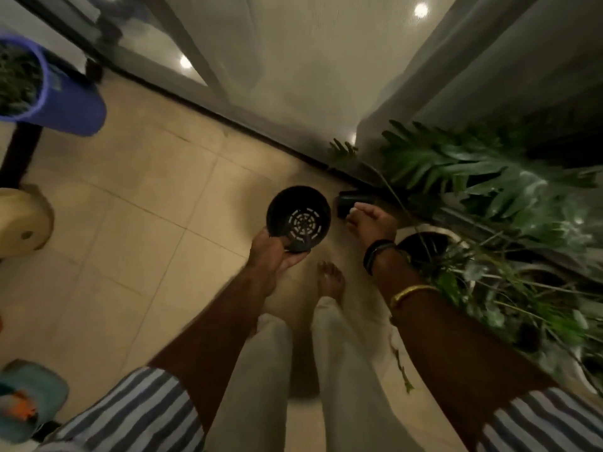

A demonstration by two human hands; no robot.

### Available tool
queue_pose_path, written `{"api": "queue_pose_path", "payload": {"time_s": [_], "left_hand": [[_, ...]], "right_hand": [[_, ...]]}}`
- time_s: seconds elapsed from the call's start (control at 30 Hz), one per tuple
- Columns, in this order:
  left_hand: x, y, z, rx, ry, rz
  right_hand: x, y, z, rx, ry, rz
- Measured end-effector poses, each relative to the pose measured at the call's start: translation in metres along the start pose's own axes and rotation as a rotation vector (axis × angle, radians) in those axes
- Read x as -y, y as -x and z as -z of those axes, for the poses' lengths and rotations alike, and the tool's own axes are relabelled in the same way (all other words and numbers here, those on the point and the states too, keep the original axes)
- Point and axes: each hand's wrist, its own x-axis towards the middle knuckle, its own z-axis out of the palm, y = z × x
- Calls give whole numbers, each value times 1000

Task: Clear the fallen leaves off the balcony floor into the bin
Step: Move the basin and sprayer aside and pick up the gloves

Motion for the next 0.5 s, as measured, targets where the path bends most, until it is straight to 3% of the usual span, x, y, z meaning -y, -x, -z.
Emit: {"api": "queue_pose_path", "payload": {"time_s": [0.1,0.3,0.4,0.5], "left_hand": [[13,-66,1,22,49,34],[48,-161,24,-40,203,48],[57,-186,35,-30,226,39],[61,-191,50,-48,248,36]], "right_hand": [[-24,-77,-18,17,125,-45],[-70,-199,-26,-110,324,-33],[-75,-214,-33,92,225,-171],[-74,-219,-44,142,220,-202]]}}
